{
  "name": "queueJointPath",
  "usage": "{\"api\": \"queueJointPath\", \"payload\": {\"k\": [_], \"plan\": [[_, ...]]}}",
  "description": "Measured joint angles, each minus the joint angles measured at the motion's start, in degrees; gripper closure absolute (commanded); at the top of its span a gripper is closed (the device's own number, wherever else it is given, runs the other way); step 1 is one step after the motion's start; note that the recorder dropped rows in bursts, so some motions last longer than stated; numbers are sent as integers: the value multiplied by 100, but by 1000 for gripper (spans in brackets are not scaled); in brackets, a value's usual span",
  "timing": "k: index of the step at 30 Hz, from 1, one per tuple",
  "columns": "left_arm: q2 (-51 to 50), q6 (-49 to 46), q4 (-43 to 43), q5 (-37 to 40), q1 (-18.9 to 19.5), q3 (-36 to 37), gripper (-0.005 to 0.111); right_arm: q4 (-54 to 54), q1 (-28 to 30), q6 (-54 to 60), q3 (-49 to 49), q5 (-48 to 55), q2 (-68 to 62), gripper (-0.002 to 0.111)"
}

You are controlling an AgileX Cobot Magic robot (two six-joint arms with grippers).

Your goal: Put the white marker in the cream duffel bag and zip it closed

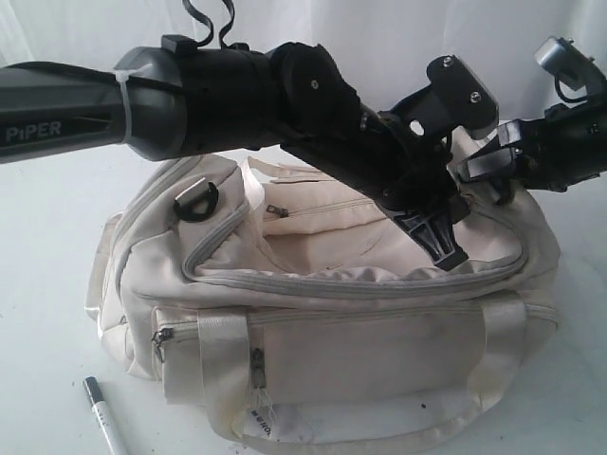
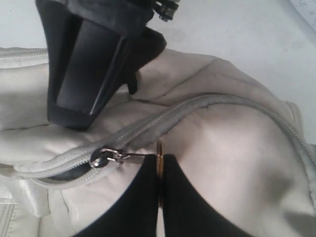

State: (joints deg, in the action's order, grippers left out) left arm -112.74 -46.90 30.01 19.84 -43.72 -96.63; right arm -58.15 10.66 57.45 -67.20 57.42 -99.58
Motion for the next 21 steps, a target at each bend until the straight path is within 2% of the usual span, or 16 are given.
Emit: {"api": "queueJointPath", "payload": {"k": [6, 13, 21], "plan": [[0, 0, 12, 11, 0, 0, 107, 144, -39, -118, -312, -25, 263, 36], [0, 0, 22, 11, 0, 0, 107, 190, -197, -181, -312, -135, 270, 35], [0, 11, 32, 22, 0, 0, 107, 658, -679, -181, -320, -776, 251, 32]]}}
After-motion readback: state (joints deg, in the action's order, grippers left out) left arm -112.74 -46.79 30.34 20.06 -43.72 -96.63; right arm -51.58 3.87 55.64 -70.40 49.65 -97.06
